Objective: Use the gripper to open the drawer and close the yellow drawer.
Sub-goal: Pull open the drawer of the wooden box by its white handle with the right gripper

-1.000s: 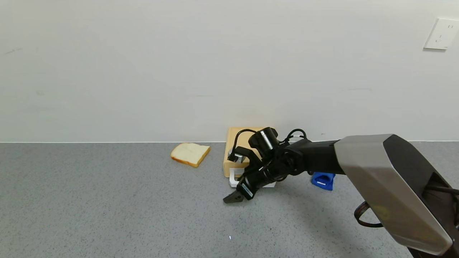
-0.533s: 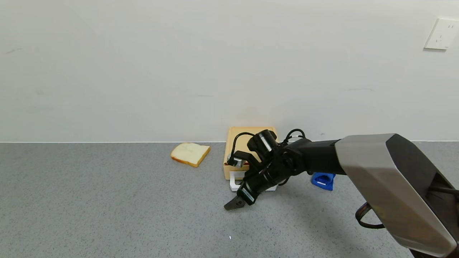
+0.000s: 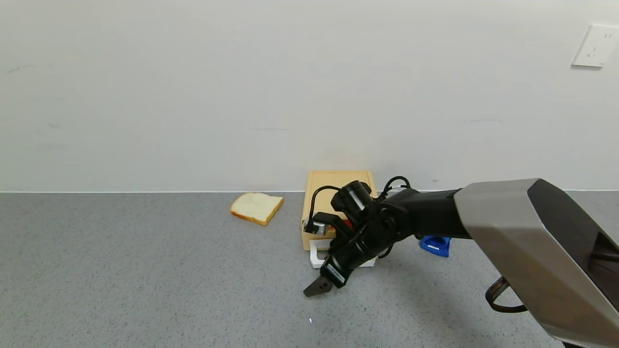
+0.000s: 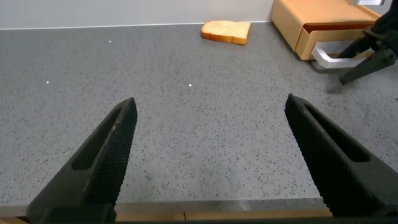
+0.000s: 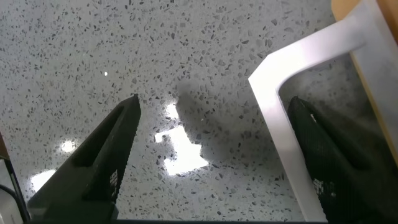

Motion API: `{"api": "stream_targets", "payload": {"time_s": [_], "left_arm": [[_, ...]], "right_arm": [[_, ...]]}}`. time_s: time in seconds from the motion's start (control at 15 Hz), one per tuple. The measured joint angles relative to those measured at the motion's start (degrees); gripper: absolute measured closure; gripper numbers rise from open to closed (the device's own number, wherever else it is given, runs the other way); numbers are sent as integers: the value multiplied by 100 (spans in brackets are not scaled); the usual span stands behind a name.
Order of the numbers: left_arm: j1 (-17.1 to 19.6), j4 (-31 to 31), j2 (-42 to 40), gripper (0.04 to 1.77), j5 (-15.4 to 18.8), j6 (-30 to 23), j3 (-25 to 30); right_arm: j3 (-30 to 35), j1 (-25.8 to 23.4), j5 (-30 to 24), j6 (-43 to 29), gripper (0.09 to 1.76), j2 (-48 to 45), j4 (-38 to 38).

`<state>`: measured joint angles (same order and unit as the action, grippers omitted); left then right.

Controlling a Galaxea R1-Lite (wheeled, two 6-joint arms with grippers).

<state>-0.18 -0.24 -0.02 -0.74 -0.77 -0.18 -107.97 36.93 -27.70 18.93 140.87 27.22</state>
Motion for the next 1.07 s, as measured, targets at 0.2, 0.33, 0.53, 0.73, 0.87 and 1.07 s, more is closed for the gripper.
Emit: {"api": "stream_targets", "payload": {"time_s": [0.2, 0.33, 0.53, 0.73, 0.87, 1.07], "left_arm": [[0, 0, 0, 9, 0, 2, 0], [0, 2, 0, 9, -2, 0, 0], [0, 0, 0, 9, -2, 2, 0], [0, -2, 0, 9, 0, 0, 0], [0, 0, 0, 9, 0, 2, 0], [0, 0, 0, 9, 0, 2, 0]], "right_arm": [[312, 45, 6, 2, 14, -144, -24], [563, 87, 6, -15, 14, -267, -40], [902, 179, 28, -35, 14, -461, -62], [1140, 276, 6, -221, 14, -584, -16], [1228, 340, 17, -336, 14, -645, -16], [1335, 444, -11, -518, 14, -695, 54]]}}
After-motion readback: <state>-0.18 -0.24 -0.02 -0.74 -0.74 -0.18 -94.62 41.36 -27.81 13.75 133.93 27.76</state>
